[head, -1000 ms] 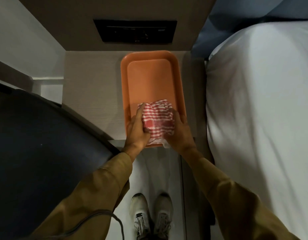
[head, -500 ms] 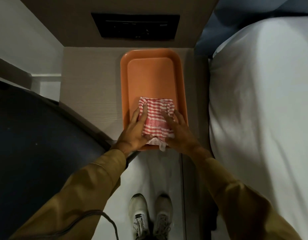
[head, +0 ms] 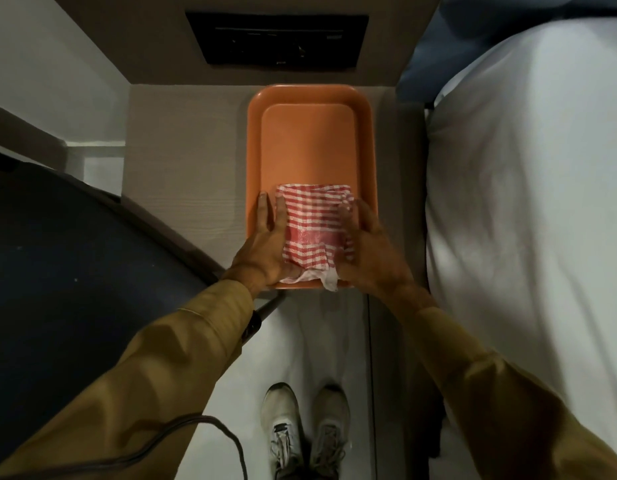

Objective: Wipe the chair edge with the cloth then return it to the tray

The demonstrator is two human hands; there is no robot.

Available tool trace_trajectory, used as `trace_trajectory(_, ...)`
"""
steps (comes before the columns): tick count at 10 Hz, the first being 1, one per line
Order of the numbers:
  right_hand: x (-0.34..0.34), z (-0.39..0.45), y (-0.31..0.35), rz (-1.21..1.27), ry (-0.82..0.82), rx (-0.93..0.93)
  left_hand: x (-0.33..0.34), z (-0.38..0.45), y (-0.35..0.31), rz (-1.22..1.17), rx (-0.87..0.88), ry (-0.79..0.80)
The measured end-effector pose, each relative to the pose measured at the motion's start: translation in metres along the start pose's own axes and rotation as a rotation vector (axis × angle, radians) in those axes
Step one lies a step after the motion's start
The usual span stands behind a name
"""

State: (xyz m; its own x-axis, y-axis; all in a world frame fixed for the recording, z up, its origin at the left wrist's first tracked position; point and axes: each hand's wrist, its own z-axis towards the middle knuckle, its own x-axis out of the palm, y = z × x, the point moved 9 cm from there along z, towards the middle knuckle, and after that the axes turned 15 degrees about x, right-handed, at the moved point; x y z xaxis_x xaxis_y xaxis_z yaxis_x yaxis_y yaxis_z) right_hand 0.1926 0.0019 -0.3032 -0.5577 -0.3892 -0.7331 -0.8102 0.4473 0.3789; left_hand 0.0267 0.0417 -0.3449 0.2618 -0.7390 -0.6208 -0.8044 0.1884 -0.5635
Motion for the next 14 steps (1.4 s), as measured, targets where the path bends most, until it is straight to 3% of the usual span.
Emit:
trace_trajectory(1, -0.018, -0.022, -0.005, 0.088, -0.280, 0.189, -0.001, -0.006, 0.002, -0.071, 0.052, -0.095)
trace_trajectory(2, 0.008, -0.030, -0.016, 0.146, -0.125, 0.346, -0.004, -0.015, 0.000, -0.016, 0.158, -0.179)
trace_trajectory(4, 0.029, -0.031, -0.026, 0.411, 0.018, 0.468, 0.013, -0.014, 0.000, 0.009, 0.086, 0.012)
trace_trajectory(5, 0.014, -0.033, -0.025, 0.465, -0.058, 0.434, 0.014, -0.015, -0.002, 0.029, 0.056, 0.064)
trace_trajectory(6, -0.001, -0.043, -0.016, 0.184, -0.210, 0.310, 0.012, -0.016, -0.004, 0.035, 0.036, 0.075)
trace_trajectory(7, 0.009, -0.046, -0.023, 0.066, -0.182, 0.334, 0.013, -0.015, -0.006, 0.013, 0.028, 0.087)
trace_trajectory(8, 0.013, -0.041, -0.034, 0.308, -0.155, 0.456, 0.013, -0.015, -0.004, 0.014, 0.025, 0.092)
trace_trajectory(10, 0.019, -0.025, -0.044, 0.416, -0.171, 0.582, 0.017, -0.014, -0.003, 0.016, 0.026, 0.081)
trace_trajectory(11, 0.014, -0.029, -0.047, 0.424, -0.264, 0.599, 0.014, -0.016, -0.006, 0.039, 0.012, 0.074)
trace_trajectory(13, -0.011, -0.048, -0.029, 0.379, -0.289, 0.520, -0.001, -0.030, -0.018, -0.054, -0.053, 0.092)
trace_trajectory(14, -0.034, -0.098, -0.012, 0.323, -0.291, 0.324, -0.032, -0.053, -0.034, -0.072, -0.026, -0.040)
